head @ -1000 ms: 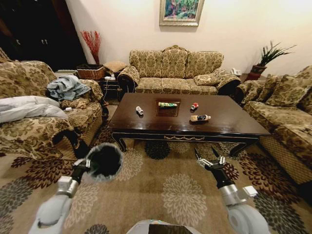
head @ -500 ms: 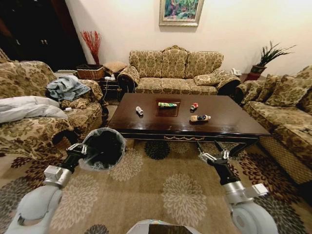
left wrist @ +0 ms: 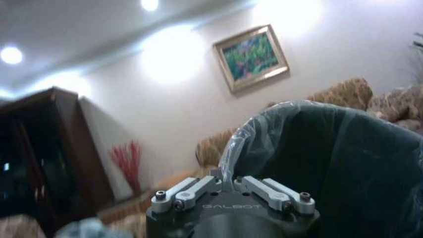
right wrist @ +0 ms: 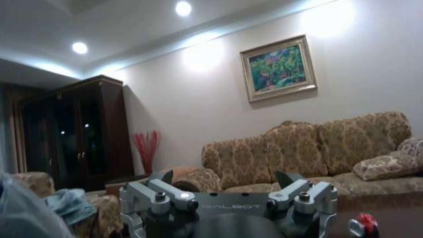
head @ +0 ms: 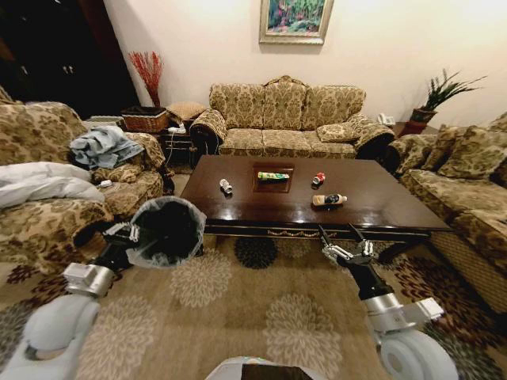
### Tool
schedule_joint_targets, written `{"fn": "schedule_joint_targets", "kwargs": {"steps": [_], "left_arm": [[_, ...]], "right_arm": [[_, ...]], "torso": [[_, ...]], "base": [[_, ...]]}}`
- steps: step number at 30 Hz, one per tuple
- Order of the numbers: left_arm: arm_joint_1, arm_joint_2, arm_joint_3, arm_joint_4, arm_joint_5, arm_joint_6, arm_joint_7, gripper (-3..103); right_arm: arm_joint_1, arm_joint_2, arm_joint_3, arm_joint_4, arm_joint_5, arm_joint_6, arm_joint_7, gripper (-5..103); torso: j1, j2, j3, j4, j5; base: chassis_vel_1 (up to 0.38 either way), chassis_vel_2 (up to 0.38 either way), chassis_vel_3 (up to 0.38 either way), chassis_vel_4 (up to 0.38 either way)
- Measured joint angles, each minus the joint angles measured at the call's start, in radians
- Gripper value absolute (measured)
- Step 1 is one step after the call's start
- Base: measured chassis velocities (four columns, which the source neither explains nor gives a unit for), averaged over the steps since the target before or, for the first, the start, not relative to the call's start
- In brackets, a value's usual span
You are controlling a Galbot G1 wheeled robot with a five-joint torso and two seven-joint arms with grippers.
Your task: Move to the front of the table and place the trash on the table into the trash bin.
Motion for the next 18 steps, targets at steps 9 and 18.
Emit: {"fn": "schedule_joint_targets", "kwargs": {"steps": [9, 18], "left_arm": [[-0.058, 0.105, -0.027, 0.032, -0.045, 0.04, -0.002, 3], [-0.058, 0.088, -0.002, 0.061, -0.033, 0.039, 0.005, 3]], "right_arm": [[-0.004, -0.001, 0.01, -0.003, -0.005, 0.03, -0.02, 100], [-0.02, 0.016, 0.001, -0.008, -0.027, 0.037, -0.021, 100]], "torso": [[0.001, -0.001, 0.001, -0.0003, -0.0007], [-0.002, 0.001, -0.001, 0.0, -0.0003]], "base": [[-0.158, 0.168, 0.159, -0.158], [0.046, -0.009, -0.042, 0.021]]}}
